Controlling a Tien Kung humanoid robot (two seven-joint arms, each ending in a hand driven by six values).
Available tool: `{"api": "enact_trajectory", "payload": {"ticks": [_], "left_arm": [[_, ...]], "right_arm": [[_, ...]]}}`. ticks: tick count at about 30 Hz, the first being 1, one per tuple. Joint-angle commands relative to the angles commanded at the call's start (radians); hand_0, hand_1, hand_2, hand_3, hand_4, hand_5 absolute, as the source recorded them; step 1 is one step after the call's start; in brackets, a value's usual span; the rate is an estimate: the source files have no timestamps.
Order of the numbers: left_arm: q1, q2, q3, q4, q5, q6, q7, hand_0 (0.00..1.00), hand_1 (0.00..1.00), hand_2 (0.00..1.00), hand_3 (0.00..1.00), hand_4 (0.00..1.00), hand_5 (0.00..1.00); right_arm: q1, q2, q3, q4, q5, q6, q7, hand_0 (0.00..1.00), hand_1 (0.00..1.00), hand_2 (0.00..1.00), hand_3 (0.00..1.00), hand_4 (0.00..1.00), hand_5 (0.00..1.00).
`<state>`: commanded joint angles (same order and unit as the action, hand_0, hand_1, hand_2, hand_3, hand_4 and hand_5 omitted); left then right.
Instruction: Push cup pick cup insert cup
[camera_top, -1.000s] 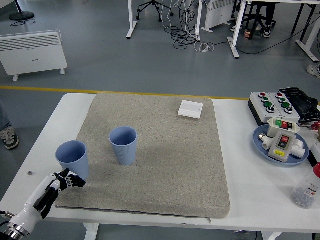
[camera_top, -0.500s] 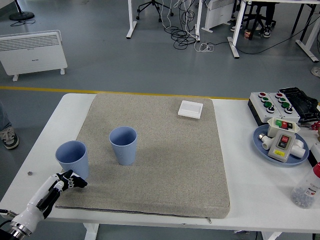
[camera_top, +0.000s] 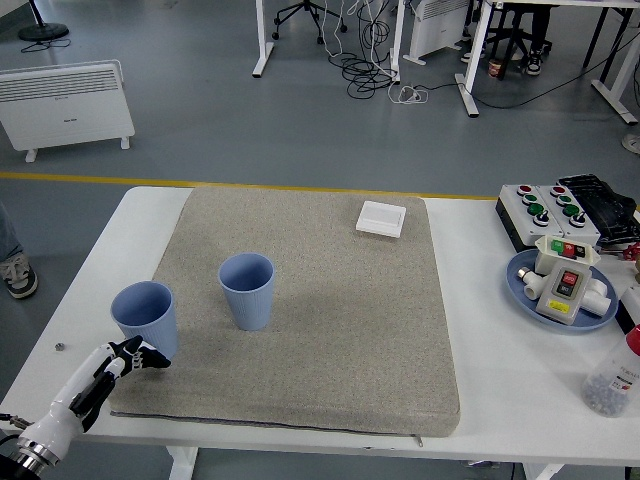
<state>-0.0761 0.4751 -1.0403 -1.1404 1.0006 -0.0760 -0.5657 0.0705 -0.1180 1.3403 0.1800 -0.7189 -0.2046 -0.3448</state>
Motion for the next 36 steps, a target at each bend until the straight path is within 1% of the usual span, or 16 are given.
{"api": "enact_trajectory", "payload": {"ticks": [7, 15, 22, 32, 36], "left_arm": [[-0.007, 0.001, -0.001, 0.021, 0.001, -0.002, 0.003, 0.641, 0.587, 0.543, 0.478, 0.604, 0.998], [-0.031, -0.004, 0.001, 0.043, 0.007, 0.0, 0.004, 0.644, 0.588, 0.542, 0.478, 0.604, 0.998], [-0.071, -0.017, 0.02, 0.061, 0.014, 0.003, 0.008, 0.645, 0.589, 0.542, 0.477, 0.603, 0.998], [-0.114, -0.027, 0.032, 0.087, 0.002, 0.004, 0.012, 0.648, 0.59, 0.542, 0.477, 0.603, 0.998], [-0.148, -0.037, 0.03, 0.116, 0.01, 0.003, 0.02, 0.649, 0.591, 0.54, 0.477, 0.602, 0.998]], "right_arm": [[0.0, 0.0, 0.0, 0.0, -0.001, 0.0, 0.0, 0.676, 0.59, 0.6, 0.578, 0.099, 0.555], [0.001, 0.0, -0.001, 0.0, -0.002, 0.0, -0.001, 0.676, 0.59, 0.6, 0.578, 0.099, 0.555], [0.002, 0.002, -0.002, 0.0, -0.003, 0.001, -0.002, 0.676, 0.59, 0.6, 0.578, 0.099, 0.554], [0.004, 0.003, -0.005, 0.0, -0.003, 0.001, -0.003, 0.676, 0.589, 0.6, 0.578, 0.099, 0.554], [0.006, 0.004, -0.008, 0.0, -0.005, 0.001, -0.004, 0.676, 0.59, 0.6, 0.578, 0.099, 0.555]]}}
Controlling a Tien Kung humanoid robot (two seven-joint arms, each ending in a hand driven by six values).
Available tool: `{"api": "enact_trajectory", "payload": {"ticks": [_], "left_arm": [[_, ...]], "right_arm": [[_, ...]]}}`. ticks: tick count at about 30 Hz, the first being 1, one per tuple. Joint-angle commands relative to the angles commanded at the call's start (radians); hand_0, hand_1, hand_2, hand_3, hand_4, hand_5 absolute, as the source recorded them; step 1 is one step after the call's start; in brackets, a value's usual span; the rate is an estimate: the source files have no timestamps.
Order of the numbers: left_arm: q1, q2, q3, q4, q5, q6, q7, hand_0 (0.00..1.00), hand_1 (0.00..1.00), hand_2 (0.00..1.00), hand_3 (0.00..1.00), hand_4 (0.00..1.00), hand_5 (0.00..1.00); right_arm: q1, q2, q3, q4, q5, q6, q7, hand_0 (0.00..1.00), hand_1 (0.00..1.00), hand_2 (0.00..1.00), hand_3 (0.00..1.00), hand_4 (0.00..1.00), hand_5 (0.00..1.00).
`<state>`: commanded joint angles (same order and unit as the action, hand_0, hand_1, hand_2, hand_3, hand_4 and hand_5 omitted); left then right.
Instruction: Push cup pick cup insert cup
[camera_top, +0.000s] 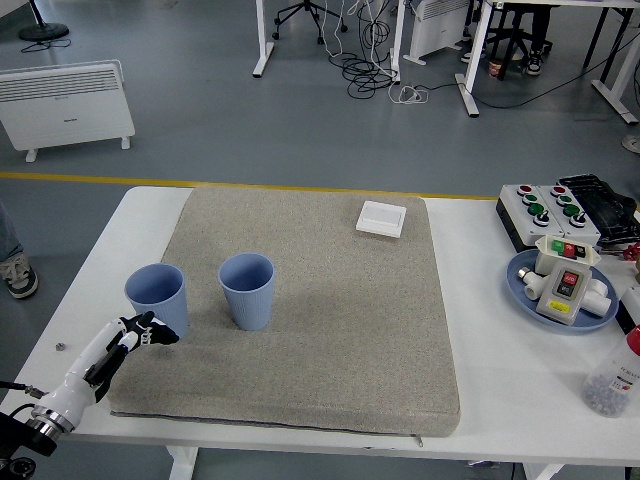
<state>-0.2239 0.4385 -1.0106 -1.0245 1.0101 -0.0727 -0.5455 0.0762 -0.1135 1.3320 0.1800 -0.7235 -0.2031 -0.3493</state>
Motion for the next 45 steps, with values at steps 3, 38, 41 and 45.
{"api": "enact_trajectory", "payload": {"ticks": [3, 38, 41, 45], "left_arm": [[-0.02, -0.008, 0.002, 0.022, -0.006, -0.001, 0.002, 0.646, 0.591, 0.541, 0.477, 0.602, 0.998], [-0.214, -0.07, 0.119, 0.239, -0.045, -0.01, -0.012, 0.651, 0.596, 0.539, 0.478, 0.595, 0.998], [-0.227, -0.07, 0.134, 0.252, -0.06, -0.011, -0.013, 0.654, 0.599, 0.54, 0.477, 0.595, 0.998], [-0.243, -0.07, 0.152, 0.259, -0.065, -0.01, -0.012, 0.656, 0.599, 0.54, 0.478, 0.594, 0.998]], "right_arm": [[0.001, 0.0, -0.003, 0.0, 0.0, 0.001, -0.001, 0.676, 0.59, 0.6, 0.578, 0.099, 0.555], [0.008, 0.004, -0.021, 0.0, -0.021, 0.003, -0.007, 0.676, 0.59, 0.6, 0.577, 0.098, 0.555], [0.007, 0.004, -0.026, 0.0, -0.02, 0.004, -0.007, 0.676, 0.591, 0.6, 0.577, 0.098, 0.556], [0.008, 0.005, -0.031, 0.0, -0.02, 0.005, -0.007, 0.676, 0.59, 0.6, 0.578, 0.098, 0.556]]}}
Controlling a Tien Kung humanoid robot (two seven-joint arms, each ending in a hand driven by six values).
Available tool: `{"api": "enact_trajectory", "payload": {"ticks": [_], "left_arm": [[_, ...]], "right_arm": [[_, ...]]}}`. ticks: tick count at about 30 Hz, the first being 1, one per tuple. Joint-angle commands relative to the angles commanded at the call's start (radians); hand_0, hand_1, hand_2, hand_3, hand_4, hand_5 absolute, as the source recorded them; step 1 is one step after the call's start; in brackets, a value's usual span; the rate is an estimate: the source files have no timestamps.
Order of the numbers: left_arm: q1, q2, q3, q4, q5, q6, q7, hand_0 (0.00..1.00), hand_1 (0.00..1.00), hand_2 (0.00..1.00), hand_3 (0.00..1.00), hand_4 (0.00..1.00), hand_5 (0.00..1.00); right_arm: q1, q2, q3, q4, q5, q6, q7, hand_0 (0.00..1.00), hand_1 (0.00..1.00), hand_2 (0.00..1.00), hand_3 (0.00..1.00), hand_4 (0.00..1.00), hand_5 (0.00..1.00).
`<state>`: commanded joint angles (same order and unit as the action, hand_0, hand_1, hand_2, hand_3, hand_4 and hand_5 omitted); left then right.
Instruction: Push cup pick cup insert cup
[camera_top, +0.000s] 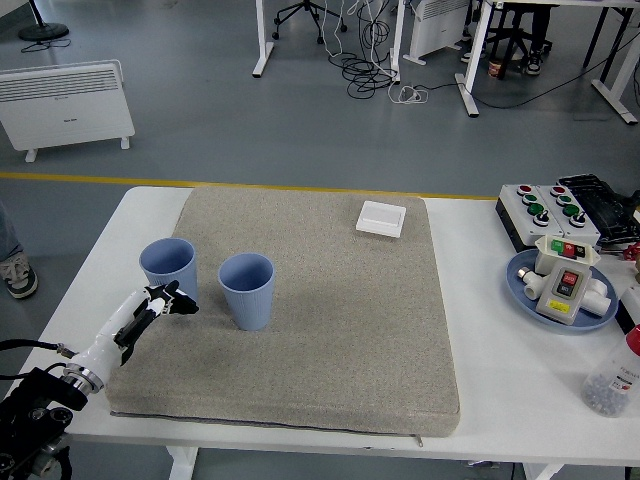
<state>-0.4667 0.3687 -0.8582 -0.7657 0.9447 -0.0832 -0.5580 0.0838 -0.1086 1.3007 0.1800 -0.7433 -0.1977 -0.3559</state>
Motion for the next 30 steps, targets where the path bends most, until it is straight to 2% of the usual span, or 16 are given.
{"api": "enact_trajectory", "payload": {"ticks": [13, 26, 30], "left_arm": [[-0.069, -0.001, 0.055, 0.052, -0.018, -0.003, 0.003, 0.669, 0.602, 0.54, 0.479, 0.595, 0.998], [-0.093, -0.004, 0.067, 0.07, -0.019, -0.004, 0.004, 0.698, 0.611, 0.544, 0.48, 0.591, 0.998], [-0.085, -0.002, 0.053, 0.059, -0.011, -0.003, 0.006, 0.69, 0.614, 0.548, 0.482, 0.592, 0.998]], "right_arm": [[0.009, 0.0, -0.023, 0.0, 0.008, 0.001, 0.003, 0.676, 0.59, 0.6, 0.577, 0.098, 0.557], [0.013, 0.0, -0.025, 0.0, 0.01, 0.001, 0.003, 0.676, 0.59, 0.6, 0.577, 0.098, 0.558], [0.013, 0.001, -0.022, 0.0, 0.006, 0.002, 0.003, 0.676, 0.59, 0.6, 0.577, 0.098, 0.558]]}}
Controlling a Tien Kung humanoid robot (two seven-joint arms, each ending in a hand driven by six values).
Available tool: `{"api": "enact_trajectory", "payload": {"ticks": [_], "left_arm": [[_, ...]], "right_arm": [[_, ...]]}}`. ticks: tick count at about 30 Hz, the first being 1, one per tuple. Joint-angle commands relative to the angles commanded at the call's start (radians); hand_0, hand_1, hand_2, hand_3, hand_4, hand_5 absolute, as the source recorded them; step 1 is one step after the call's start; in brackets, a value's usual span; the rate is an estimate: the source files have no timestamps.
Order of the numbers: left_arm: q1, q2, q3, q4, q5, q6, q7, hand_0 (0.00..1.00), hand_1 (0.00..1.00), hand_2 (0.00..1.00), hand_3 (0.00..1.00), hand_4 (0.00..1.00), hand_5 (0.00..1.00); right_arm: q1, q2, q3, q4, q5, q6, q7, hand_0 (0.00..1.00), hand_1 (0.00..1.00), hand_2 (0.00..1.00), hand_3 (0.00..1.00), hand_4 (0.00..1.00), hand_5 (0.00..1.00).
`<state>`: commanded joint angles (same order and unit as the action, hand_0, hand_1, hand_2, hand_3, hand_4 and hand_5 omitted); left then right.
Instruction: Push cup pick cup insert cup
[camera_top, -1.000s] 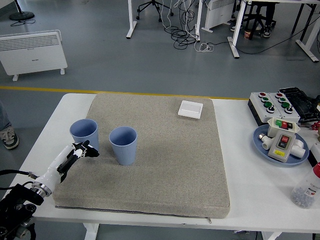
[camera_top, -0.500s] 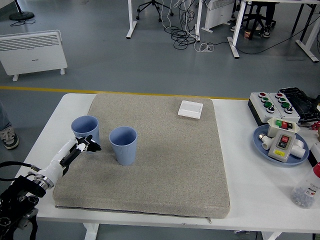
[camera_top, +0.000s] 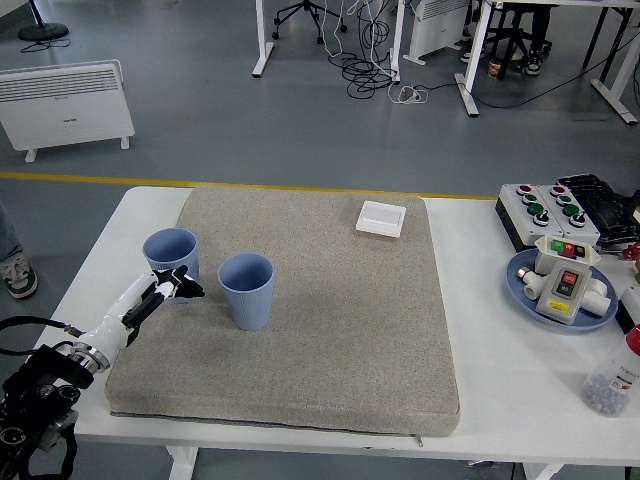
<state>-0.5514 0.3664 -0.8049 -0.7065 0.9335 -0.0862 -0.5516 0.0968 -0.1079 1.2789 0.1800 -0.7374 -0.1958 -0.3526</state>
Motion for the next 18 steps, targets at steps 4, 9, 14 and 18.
{"api": "enact_trajectory", "payload": {"ticks": [4, 9, 14, 18], "left_arm": [[0.028, 0.016, -0.024, -0.036, -0.017, 0.01, -0.001, 0.69, 0.614, 0.548, 0.482, 0.592, 0.998], [0.098, 0.075, -0.085, -0.153, -0.005, 0.025, 0.001, 0.59, 0.597, 0.542, 0.479, 0.588, 0.998], [0.171, 0.136, -0.169, -0.303, 0.045, 0.052, 0.031, 0.544, 0.584, 0.538, 0.478, 0.579, 0.998], [0.197, 0.191, -0.233, -0.428, 0.1, 0.073, 0.044, 0.517, 0.577, 0.537, 0.478, 0.576, 0.946]], "right_arm": [[-0.001, -0.001, 0.005, 0.0, 0.004, -0.001, 0.003, 0.676, 0.59, 0.6, 0.577, 0.098, 0.558], [-0.001, -0.004, 0.01, 0.0, 0.01, -0.001, 0.007, 0.676, 0.59, 0.6, 0.577, 0.098, 0.554], [-0.003, -0.005, 0.016, 0.0, 0.016, -0.003, 0.011, 0.676, 0.59, 0.6, 0.577, 0.098, 0.557], [-0.007, -0.006, 0.019, 0.0, 0.023, -0.004, 0.014, 0.676, 0.59, 0.6, 0.577, 0.098, 0.555]]}}
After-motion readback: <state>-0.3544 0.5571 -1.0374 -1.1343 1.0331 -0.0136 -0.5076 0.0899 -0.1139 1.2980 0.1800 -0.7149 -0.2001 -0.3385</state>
